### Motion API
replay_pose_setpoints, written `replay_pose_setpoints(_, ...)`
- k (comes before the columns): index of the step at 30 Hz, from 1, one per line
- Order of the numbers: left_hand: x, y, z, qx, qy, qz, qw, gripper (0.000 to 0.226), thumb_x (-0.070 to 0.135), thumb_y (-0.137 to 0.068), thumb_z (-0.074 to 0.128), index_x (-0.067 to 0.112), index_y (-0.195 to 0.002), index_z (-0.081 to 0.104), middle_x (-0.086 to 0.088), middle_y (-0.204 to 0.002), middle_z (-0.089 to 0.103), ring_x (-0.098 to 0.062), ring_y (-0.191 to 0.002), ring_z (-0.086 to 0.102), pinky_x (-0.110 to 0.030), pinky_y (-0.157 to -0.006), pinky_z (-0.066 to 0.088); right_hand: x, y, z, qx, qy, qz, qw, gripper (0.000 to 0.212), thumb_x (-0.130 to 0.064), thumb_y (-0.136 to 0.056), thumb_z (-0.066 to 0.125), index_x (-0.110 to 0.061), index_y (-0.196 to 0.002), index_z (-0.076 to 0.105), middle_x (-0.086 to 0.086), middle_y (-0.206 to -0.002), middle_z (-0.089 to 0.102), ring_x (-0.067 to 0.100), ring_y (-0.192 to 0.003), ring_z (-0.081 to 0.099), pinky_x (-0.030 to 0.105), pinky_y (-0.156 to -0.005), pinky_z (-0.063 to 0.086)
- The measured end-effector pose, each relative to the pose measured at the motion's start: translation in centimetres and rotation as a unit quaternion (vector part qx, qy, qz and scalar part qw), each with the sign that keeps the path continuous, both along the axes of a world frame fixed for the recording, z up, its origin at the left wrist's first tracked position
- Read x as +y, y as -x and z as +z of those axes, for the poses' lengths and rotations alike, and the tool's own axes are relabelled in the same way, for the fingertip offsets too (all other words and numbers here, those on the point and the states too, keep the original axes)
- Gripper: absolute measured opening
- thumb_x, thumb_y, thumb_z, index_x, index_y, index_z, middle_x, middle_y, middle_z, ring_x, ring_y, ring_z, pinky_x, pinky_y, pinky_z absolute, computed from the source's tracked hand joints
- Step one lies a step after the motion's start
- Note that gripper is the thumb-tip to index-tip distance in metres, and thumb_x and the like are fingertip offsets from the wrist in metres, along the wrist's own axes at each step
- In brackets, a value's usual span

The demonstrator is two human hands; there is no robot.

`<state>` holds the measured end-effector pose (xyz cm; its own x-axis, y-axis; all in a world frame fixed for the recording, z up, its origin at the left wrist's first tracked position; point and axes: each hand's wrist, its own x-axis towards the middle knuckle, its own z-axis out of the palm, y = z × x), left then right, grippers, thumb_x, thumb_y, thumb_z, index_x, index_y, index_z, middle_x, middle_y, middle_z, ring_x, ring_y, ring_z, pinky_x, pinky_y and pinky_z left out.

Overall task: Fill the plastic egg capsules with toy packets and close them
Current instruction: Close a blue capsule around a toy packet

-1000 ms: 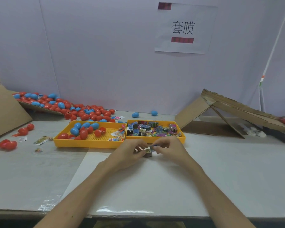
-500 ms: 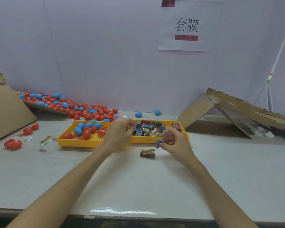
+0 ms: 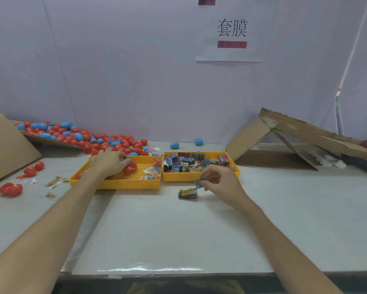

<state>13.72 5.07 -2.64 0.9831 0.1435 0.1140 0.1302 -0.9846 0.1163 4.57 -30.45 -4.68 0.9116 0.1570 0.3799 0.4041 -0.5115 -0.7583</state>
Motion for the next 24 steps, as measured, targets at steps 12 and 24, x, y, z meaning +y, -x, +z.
replay_pose_setpoints(12,-4.8,-0.4,0.1,-0.047,0.163,-0.143,0.975,0.032,0.037,-0.098,0.064,0.018,-0.123,0.07,-0.003,-0.124,0.069,-0.013,-0.102,0.059,-0.028,-0.082,0.049,0.0,0.1,0.1,0.018,-0.011,-0.005,1.0,0.026,-0.001,-0.082,0.075,-0.022,-0.092,0.066,0.004,-0.08,0.074,0.009,-0.072,0.068,0.019,-0.068,0.053)
replay_pose_setpoints(24,-13.8,7.3,0.5,-0.084,0.638,-0.27,0.716,0.006,0.01,-0.1,0.061,0.009,-0.105,0.064,-0.01,-0.099,0.077,-0.031,-0.085,0.077,-0.031,-0.067,0.062,0.0,-0.4,0.0,0.025,-0.077,0.029,0.996,0.016,-0.004,-0.086,0.076,-0.019,-0.082,0.071,-0.002,-0.078,0.075,0.011,-0.071,0.069,0.022,-0.069,0.055)
